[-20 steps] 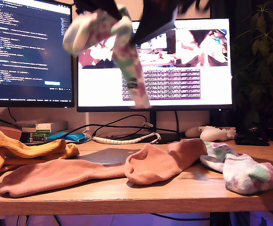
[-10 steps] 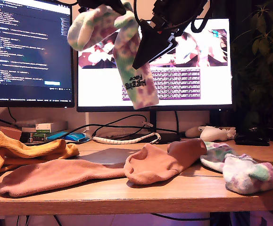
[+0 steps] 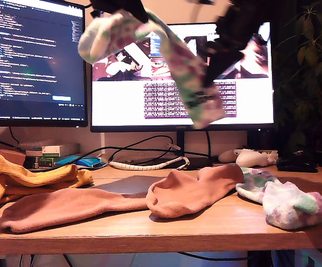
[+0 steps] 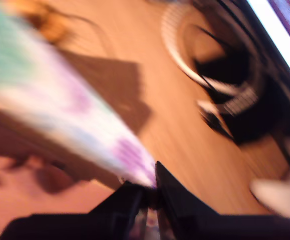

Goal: Pair up the socks based on colour and pattern, by placing them on top of one another

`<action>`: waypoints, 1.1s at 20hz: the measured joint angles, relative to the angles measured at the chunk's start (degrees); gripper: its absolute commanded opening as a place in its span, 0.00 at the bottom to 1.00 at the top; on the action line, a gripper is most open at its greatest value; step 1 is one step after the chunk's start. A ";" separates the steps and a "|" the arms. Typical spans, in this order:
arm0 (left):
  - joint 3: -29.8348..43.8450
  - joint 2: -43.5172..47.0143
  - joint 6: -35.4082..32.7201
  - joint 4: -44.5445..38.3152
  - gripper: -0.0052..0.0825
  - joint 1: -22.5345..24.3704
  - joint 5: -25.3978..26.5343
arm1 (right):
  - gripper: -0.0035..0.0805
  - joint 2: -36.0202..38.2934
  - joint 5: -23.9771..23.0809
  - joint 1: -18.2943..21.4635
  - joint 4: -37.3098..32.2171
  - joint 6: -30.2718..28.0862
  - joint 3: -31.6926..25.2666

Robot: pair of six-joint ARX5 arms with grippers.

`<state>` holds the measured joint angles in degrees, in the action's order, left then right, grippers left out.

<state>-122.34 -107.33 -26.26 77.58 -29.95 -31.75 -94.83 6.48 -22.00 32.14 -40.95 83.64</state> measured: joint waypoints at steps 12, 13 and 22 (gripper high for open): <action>0.00 -9.18 8.00 -0.31 0.04 -8.48 11.19 | 0.03 0.00 -4.98 2.86 4.59 -1.36 0.00; 0.00 -10.01 9.05 -0.96 0.04 -8.94 11.89 | 0.03 0.00 -4.98 3.67 4.63 -1.36 0.00; 0.00 -10.58 21.20 -12.13 0.04 -15.87 18.38 | 0.03 0.00 -2.38 7.82 2.62 -3.67 0.00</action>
<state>-122.34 -117.91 -5.06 65.45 -45.82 -13.37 -94.83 4.10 -14.17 34.76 -44.62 83.64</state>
